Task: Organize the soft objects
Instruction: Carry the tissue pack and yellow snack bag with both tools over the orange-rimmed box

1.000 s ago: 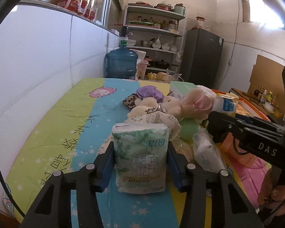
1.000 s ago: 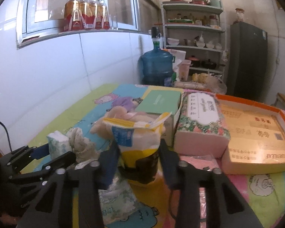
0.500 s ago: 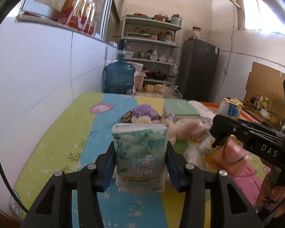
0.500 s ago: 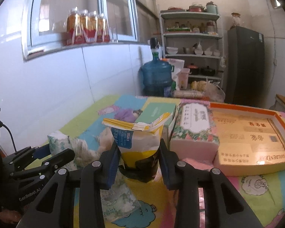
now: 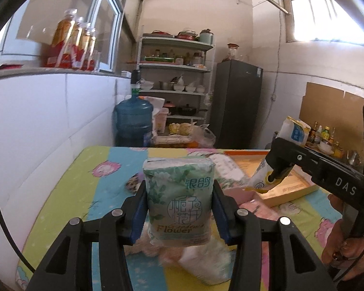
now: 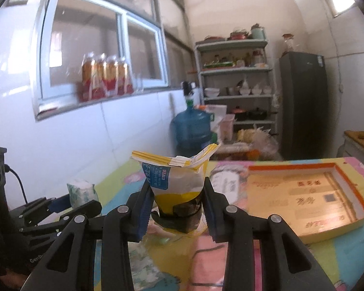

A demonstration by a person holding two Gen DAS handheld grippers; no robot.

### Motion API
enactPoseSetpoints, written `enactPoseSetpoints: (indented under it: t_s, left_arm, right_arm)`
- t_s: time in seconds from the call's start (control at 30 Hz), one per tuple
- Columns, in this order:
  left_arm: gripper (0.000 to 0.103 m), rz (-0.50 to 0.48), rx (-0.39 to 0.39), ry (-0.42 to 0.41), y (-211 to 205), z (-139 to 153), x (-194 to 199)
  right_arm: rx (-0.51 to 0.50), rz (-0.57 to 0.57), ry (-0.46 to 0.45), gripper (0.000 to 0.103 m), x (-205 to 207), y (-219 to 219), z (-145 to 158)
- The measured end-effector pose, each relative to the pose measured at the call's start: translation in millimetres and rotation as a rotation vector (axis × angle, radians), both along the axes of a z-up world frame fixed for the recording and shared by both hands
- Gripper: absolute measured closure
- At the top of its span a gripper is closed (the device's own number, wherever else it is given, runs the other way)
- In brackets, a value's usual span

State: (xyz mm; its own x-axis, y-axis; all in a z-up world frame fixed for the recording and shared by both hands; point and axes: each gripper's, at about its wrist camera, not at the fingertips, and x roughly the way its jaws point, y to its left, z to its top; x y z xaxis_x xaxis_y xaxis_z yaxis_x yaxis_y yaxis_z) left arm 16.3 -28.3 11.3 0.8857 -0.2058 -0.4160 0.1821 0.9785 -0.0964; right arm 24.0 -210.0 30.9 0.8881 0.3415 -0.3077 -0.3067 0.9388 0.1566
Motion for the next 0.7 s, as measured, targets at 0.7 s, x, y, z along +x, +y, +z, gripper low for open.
enactPoseSetpoints:
  t_s: [0.7]
  left_arm:
    - [0.054, -0.177, -0.021, -0.042, -157, 30, 41]
  right_arm:
    - [-0.025, -0.29, -0.068, 0.064, -16, -157, 22]
